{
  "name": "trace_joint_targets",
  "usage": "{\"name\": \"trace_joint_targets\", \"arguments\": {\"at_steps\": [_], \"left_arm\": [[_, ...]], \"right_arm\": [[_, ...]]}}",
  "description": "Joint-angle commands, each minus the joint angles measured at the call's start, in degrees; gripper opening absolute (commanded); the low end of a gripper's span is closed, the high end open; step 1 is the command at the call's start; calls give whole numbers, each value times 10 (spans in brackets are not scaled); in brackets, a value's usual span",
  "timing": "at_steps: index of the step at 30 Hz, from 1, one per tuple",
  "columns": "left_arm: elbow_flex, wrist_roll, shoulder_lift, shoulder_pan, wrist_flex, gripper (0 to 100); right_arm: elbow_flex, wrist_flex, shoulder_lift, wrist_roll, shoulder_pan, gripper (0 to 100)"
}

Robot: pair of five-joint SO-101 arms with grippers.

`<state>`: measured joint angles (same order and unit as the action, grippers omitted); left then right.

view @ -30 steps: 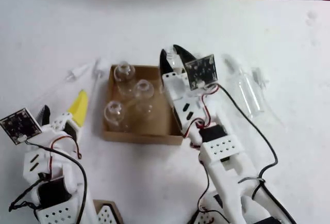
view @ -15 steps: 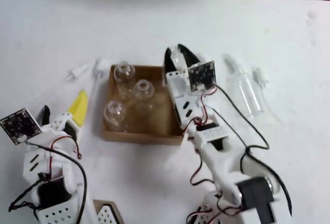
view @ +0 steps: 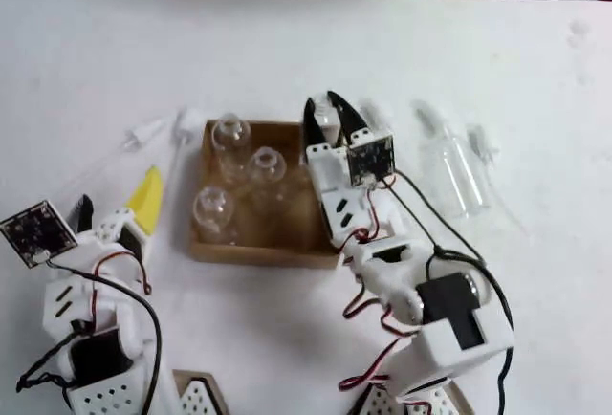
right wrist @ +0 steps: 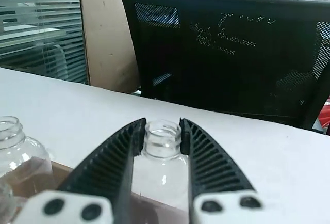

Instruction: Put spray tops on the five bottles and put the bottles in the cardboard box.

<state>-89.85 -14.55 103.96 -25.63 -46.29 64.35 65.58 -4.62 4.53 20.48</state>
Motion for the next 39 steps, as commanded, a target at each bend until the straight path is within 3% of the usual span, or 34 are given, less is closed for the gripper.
{"name": "trace_joint_targets", "arguments": {"at_steps": [1, 12, 19, 25, 32, 39], "left_arm": [[8, 4, 5, 4, 17, 365], [8, 4, 5, 4, 17, 365], [8, 4, 5, 4, 17, 365], [8, 4, 5, 4, 17, 365], [8, 4, 5, 4, 17, 365], [8, 4, 5, 4, 17, 365]], "right_arm": [[-3, 44, -18, -1, -3, 15], [13, 43, -22, -1, -3, 21], [18, 39, -23, -4, -2, 192], [19, 44, -10, -5, 9, 156], [69, 38, 133, -2, 49, 158], [136, -7, 327, -1, 6, 156]]}}
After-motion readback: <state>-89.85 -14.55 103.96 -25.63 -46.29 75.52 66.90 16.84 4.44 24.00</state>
